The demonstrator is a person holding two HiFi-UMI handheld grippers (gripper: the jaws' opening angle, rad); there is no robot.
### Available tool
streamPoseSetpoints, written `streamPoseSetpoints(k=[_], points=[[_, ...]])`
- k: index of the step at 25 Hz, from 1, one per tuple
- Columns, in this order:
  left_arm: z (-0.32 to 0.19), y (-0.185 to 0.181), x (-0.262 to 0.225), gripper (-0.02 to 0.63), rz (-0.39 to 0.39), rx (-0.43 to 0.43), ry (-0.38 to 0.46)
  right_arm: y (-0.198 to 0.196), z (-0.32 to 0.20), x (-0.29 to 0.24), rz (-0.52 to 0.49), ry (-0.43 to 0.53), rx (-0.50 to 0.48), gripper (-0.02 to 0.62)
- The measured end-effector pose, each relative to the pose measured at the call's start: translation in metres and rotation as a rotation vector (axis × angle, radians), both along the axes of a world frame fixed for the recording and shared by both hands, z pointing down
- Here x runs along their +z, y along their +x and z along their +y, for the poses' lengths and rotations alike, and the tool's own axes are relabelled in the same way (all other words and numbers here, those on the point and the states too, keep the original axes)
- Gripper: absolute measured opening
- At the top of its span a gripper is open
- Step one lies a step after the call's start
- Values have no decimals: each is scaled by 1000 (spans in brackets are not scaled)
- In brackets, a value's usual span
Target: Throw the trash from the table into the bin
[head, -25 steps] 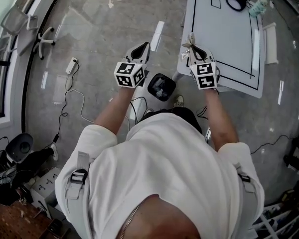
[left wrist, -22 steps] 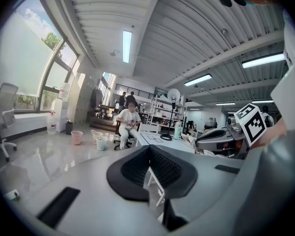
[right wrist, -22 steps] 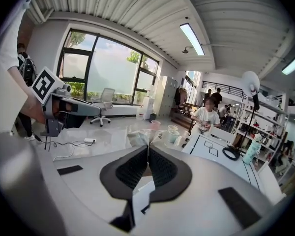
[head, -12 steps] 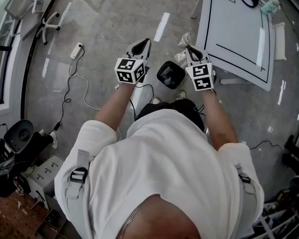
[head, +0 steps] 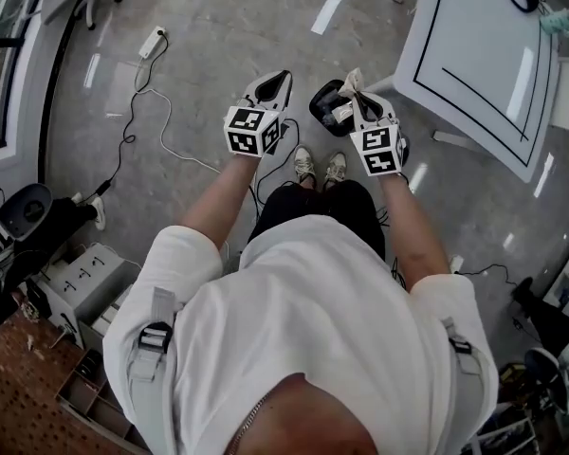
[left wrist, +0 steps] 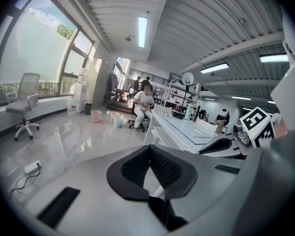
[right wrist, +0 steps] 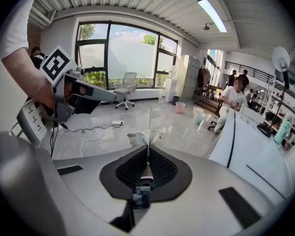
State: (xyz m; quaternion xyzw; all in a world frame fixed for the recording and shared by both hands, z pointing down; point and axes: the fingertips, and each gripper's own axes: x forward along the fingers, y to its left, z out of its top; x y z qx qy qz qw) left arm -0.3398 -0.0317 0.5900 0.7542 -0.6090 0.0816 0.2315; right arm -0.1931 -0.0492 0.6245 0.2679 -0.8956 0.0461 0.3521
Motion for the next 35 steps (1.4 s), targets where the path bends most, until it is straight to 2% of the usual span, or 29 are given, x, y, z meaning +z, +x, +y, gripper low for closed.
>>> streamPoseSetpoints(k=[4, 9, 15, 24, 31, 32, 35], points=[[16, 2, 42, 11, 5, -17, -68, 6, 18, 53, 46, -54, -21, 15], [30, 4, 98, 11, -6, -13, -135, 19, 21, 120, 93, -101, 2, 15], [37, 7, 194, 11, 9, -25, -203, 33, 14, 228, 141, -151, 7, 15], [30, 14, 332, 11, 45, -35, -237, 39, 7, 400, 191, -215, 1, 16], [40, 0, 408, 11, 47, -37, -284, 27, 0, 490, 219, -262, -10, 19], [42, -3, 414, 11, 47, -37, -289, 26, 1, 498, 222, -269, -10, 28], [47, -8, 425, 11, 43, -31, -298, 27, 1, 514, 229, -289, 2, 114]])
